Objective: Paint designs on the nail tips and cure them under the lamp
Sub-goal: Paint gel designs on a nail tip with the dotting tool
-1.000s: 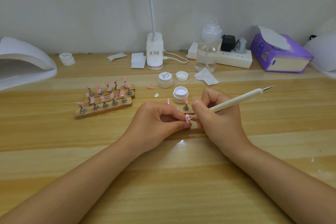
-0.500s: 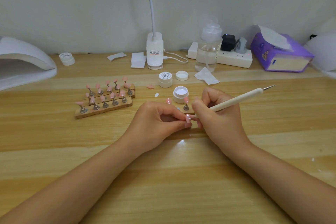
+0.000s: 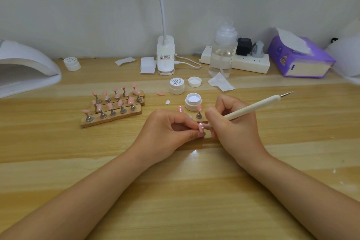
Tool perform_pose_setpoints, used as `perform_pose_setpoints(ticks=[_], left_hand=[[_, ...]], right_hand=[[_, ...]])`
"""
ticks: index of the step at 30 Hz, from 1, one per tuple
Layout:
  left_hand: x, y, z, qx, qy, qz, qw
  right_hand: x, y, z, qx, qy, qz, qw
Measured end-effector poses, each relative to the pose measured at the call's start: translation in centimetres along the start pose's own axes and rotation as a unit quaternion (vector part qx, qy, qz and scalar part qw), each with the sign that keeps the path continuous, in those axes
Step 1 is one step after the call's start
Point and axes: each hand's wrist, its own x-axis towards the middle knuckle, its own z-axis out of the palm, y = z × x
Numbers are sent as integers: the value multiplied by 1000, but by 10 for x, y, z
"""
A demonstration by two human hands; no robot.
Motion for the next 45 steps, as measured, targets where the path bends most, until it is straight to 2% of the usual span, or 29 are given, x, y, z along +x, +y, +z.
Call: perform_pose_setpoints(ticks=[9,45], left_hand=[[0,2,0,4,4,-7,1000],[0,3,1,4,9,-5,1000]], right_hand=[[3,-5,-2,93,20,24,995],[-3,-3,-2,0,1,18,1000]])
